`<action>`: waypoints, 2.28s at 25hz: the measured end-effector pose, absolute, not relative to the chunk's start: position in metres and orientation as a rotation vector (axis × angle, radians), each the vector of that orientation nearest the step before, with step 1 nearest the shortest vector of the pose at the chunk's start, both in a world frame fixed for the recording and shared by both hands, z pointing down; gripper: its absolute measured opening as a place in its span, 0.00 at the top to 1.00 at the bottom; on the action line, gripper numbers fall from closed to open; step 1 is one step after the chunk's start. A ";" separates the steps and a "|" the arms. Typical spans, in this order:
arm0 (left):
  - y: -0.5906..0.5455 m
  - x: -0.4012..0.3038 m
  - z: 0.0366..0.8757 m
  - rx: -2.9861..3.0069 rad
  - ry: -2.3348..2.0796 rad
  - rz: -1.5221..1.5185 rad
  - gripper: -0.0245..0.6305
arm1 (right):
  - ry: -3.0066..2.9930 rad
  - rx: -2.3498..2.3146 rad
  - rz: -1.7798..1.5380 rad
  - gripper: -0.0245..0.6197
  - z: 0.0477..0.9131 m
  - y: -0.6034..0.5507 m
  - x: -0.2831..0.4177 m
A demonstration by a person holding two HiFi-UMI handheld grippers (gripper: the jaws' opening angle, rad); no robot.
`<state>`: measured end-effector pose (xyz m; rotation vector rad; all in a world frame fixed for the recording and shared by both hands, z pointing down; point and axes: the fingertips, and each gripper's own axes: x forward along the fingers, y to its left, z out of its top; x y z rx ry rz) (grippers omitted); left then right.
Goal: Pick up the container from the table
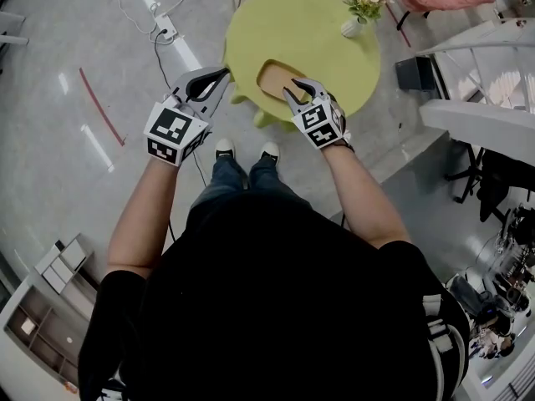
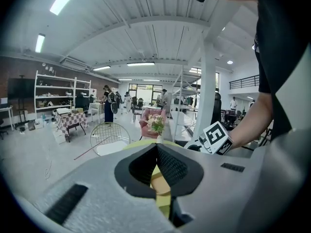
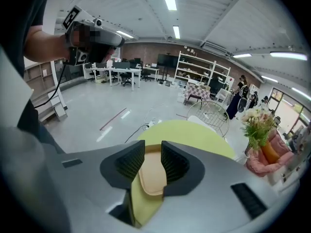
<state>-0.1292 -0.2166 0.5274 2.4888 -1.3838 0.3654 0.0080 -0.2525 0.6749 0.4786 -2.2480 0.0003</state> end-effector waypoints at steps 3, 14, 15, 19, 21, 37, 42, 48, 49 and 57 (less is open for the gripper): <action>-0.213 -0.129 0.534 2.475 -1.381 0.361 0.94 | -2.222 0.458 0.023 0.78 0.694 -0.248 0.016; -0.215 -0.131 0.551 2.453 -1.355 0.368 0.94 | -2.067 0.328 0.015 0.76 0.771 -0.232 0.037; -0.214 -0.131 0.553 2.449 -1.354 0.368 0.94 | -2.060 0.325 0.021 0.76 0.775 -0.231 0.038; -0.208 -0.133 0.562 2.435 -1.345 0.372 0.94 | -2.042 0.307 0.028 0.76 0.786 -0.225 0.038; -0.206 -0.133 0.564 2.429 -1.340 0.374 0.94 | -2.034 0.298 0.027 0.76 0.790 -0.224 0.037; -0.204 -0.132 0.577 2.410 -1.332 0.365 0.94 | -1.872 0.194 -0.026 0.76 0.845 -0.222 0.049; -0.200 -0.131 0.582 2.407 -1.317 0.370 0.94 | -1.847 0.169 -0.057 0.78 0.854 -0.219 0.044; -0.196 -0.125 0.586 2.406 -1.302 0.369 0.94 | -1.827 0.182 -0.091 0.90 0.857 -0.222 0.046; -0.194 -0.125 0.586 2.408 -1.300 0.369 0.94 | -1.829 0.184 -0.096 0.91 0.855 -0.222 0.045; -0.203 -0.134 0.585 2.410 -1.300 0.371 0.94 | -1.830 0.202 -0.102 0.92 0.847 -0.229 0.040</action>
